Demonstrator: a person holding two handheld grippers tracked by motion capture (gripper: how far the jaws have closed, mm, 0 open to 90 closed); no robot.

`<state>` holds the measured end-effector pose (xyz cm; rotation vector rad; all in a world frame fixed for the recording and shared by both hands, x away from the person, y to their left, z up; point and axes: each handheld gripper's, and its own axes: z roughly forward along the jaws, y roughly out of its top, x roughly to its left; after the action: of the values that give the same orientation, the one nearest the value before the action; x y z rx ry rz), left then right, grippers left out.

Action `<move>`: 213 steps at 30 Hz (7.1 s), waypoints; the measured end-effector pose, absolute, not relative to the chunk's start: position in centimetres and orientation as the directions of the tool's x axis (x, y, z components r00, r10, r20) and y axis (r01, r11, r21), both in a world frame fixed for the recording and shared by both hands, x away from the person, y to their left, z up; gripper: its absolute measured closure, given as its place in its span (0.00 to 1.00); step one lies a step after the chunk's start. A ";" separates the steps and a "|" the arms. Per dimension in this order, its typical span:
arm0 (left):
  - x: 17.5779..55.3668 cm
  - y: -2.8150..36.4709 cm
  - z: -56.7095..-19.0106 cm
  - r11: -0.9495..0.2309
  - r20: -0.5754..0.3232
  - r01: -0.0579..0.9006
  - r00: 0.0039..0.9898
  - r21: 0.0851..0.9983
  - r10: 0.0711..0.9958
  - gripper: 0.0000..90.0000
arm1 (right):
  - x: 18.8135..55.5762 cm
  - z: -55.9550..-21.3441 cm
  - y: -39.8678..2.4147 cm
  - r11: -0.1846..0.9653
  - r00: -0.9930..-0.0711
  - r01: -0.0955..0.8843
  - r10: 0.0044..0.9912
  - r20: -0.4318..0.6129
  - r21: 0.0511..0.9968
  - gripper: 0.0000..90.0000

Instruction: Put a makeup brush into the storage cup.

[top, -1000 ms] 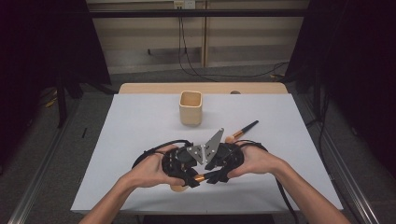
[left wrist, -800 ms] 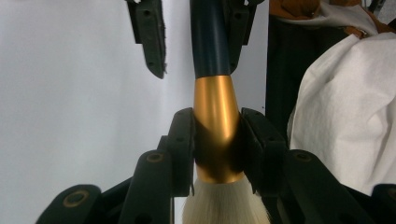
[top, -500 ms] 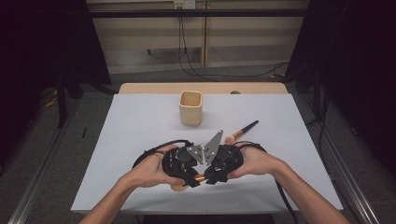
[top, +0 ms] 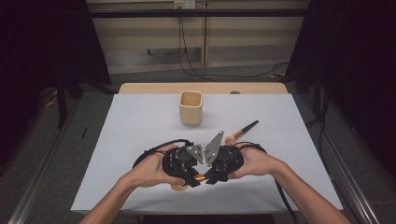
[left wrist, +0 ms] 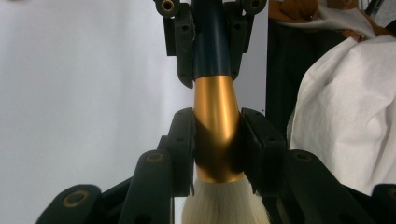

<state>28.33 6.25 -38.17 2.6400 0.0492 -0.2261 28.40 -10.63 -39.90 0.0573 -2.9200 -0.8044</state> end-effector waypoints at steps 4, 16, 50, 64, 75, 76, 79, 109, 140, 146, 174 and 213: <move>28.4 6.5 -38.1 -0.870 -0.189 0.099 0.982 0.483 0.007 0.74 | 28.4 -39.8 -10.8 0.853 -0.993 0.005 -0.059 0.106 0.523 0.83; 28.9 7.8 -37.5 -0.812 -0.207 0.179 0.976 0.556 0.072 0.54 | 28.5 -39.6 -11.7 0.841 -0.994 0.036 -0.025 0.106 0.540 0.83; 29.0 14.9 -38.5 -0.416 -0.278 0.416 0.893 0.808 0.352 0.03 | 28.6 -39.6 -17.7 0.610 -0.958 0.263 0.255 0.129 0.748 0.83; 28.8 14.6 -38.8 -0.294 -0.274 0.404 0.876 0.866 0.397 0.05 | 29.8 -38.9 -17.3 0.436 -0.945 0.279 0.284 0.163 0.855 0.83; 29.2 14.7 -38.9 -0.212 -0.303 0.408 0.866 0.888 0.399 0.06 | 31.2 -39.4 -16.4 0.306 -0.935 0.279 0.301 0.185 0.910 0.83; 29.2 14.8 -38.9 -0.203 -0.300 0.403 0.866 0.892 0.401 0.06 | 31.1 -39.4 -16.5 0.289 -0.936 0.278 0.298 0.190 0.916 0.83; 29.2 14.7 -38.9 -0.188 -0.288 0.387 0.868 0.903 0.405 0.06 | 30.7 -39.5 -16.6 0.259 -0.938 0.260 0.298 0.179 0.930 0.83; 29.5 9.6 -39.4 -0.050 -0.323 0.352 0.899 0.935 0.295 0.23 | 28.1 -42.3 -17.7 0.040 -0.946 0.192 0.275 0.174 0.981 0.83; 29.7 9.1 -39.5 0.012 -0.386 0.391 0.903 0.920 0.190 0.72 | 28.3 -42.9 -17.2 0.025 -0.952 0.210 0.232 0.199 0.977 0.83; 29.9 9.1 -39.4 0.003 -0.394 0.400 0.900 0.916 0.186 0.73 | 28.3 -42.7 -17.1 0.041 -0.952 0.213 0.235 0.198 0.976 0.83; 30.3 10.7 -38.8 -0.044 -0.358 0.385 0.891 0.922 0.280 0.73 | 28.4 -42.0 -17.7 0.135 -0.898 0.250 0.403 0.177 0.959 0.05; 31.6 14.0 -36.8 -0.170 -0.289 0.380 0.870 0.909 0.400 0.73 | 28.1 -41.4 -18.8 0.221 -0.765 0.262 0.641 0.062 0.939 0.02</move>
<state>31.59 13.97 -36.76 1.7794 0.5937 0.0197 28.06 -18.81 -41.42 -1.0493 -2.6996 -1.9453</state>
